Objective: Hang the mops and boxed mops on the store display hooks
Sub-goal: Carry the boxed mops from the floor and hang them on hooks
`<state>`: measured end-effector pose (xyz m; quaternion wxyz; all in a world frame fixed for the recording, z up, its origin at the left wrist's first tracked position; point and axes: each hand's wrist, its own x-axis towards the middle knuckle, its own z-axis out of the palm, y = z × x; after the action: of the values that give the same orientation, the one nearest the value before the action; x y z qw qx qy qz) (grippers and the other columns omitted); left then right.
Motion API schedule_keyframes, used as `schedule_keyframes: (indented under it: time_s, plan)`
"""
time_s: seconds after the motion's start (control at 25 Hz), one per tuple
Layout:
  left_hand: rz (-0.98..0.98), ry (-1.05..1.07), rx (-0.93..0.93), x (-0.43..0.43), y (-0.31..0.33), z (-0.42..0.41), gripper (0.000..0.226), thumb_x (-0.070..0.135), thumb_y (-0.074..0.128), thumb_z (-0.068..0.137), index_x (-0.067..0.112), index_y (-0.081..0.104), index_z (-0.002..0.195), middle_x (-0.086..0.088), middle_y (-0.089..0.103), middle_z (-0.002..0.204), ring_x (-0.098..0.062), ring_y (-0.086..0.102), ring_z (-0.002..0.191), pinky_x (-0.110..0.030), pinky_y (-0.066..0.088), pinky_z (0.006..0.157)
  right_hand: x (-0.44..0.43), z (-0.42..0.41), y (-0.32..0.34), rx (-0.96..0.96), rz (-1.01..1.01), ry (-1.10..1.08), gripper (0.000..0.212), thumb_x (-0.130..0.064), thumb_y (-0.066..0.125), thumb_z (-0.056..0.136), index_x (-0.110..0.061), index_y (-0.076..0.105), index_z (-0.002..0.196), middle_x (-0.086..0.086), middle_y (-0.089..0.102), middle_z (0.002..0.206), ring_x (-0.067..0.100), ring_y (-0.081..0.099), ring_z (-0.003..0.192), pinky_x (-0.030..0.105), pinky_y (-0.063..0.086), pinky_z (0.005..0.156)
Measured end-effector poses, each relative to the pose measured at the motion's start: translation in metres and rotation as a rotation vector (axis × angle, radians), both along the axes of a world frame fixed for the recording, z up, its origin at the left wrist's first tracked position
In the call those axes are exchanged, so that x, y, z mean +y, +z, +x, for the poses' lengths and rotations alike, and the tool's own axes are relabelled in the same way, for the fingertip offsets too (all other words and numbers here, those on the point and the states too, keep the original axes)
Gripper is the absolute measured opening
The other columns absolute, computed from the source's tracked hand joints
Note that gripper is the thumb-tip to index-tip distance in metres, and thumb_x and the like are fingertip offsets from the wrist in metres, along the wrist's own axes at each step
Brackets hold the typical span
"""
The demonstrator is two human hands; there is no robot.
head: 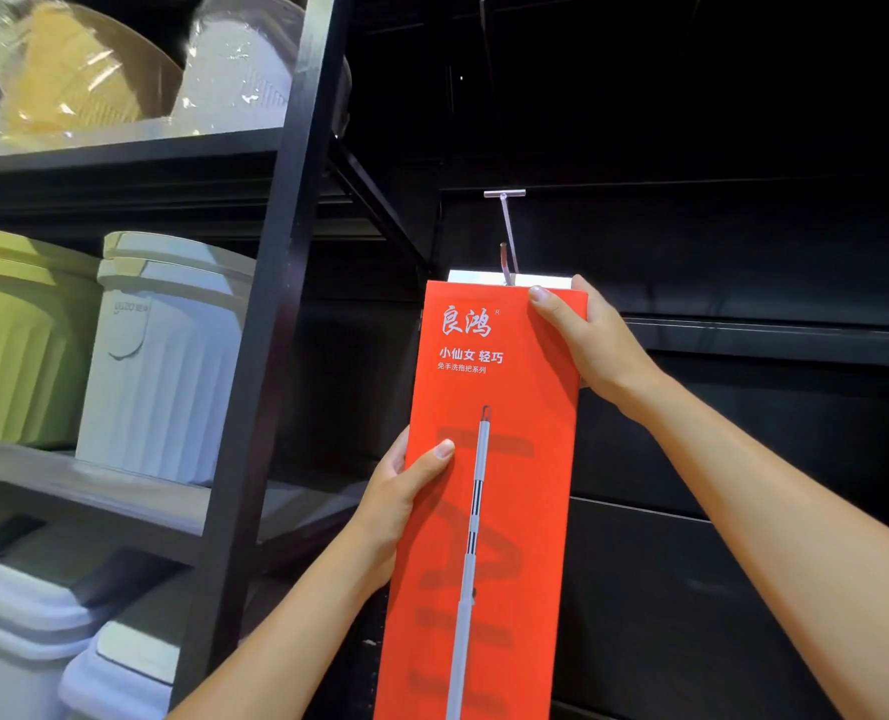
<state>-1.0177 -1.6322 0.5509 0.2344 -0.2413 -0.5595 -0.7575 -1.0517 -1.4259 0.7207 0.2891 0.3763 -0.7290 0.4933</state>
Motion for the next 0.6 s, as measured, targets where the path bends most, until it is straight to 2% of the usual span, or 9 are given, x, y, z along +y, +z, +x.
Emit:
schedule_keyframes:
  time_s: [0.12, 0.24, 0.36, 0.48, 0.6]
  plan:
    - [0.003, 0.036, -0.007, 0.000, -0.002, -0.017, 0.042, 0.037, 0.076, 0.088, 0.025, 0.069, 0.128, -0.020, 0.073, 0.125, -0.044, 0.071, 0.114, -0.060, 0.056, 0.100, 0.000, -0.026, 0.000, -0.061, 0.005, -0.081, 0.074, -0.099, 0.057, 0.064, -0.043, 0.039, 0.108, 0.003, 0.068, 0.136, 0.029, 0.069, 0.121, 0.062, 0.055, 0.100]
    - [0.005, 0.074, -0.004, -0.002, -0.003, -0.030, 0.040, 0.039, 0.077, 0.087, 0.027, 0.071, 0.124, -0.018, 0.075, 0.122, -0.041, 0.073, 0.110, -0.057, 0.058, 0.098, -0.001, -0.034, -0.002, -0.043, 0.036, -0.143, 0.094, -0.103, 0.053, 0.061, -0.032, 0.044, 0.123, 0.007, 0.062, 0.139, 0.027, 0.069, 0.116, 0.057, 0.058, 0.096]
    - [0.009, 0.101, 0.000, -0.002, -0.007, -0.042, 0.040, 0.042, 0.077, 0.087, 0.027, 0.072, 0.124, -0.018, 0.073, 0.127, -0.040, 0.073, 0.112, -0.055, 0.058, 0.098, -0.005, -0.033, -0.001, -0.038, 0.073, -0.260, 0.120, -0.106, 0.047, 0.059, -0.020, 0.040, 0.144, 0.004, 0.041, 0.147, 0.028, 0.065, 0.118, 0.057, 0.060, 0.091]
    - [0.002, 0.084, 0.001, -0.001, -0.010, -0.049, 0.038, 0.042, 0.077, 0.091, 0.028, 0.071, 0.126, -0.016, 0.074, 0.125, -0.039, 0.072, 0.113, -0.054, 0.057, 0.099, -0.005, -0.029, 0.002, -0.025, 0.132, -0.336, 0.128, -0.108, 0.042, 0.056, -0.023, 0.035, 0.151, 0.002, 0.037, 0.148, 0.031, 0.063, 0.121, 0.058, 0.060, 0.089]
    - [0.002, 0.070, 0.007, -0.004, -0.010, -0.052, 0.038, 0.039, 0.072, 0.091, 0.027, 0.069, 0.127, -0.016, 0.075, 0.123, -0.040, 0.072, 0.113, -0.055, 0.057, 0.099, -0.005, -0.023, 0.003, 0.040, 0.236, -0.524, 0.117, -0.106, 0.028, 0.066, -0.027, 0.036, 0.151, -0.001, 0.036, 0.152, 0.030, 0.059, 0.129, 0.057, 0.055, 0.094]
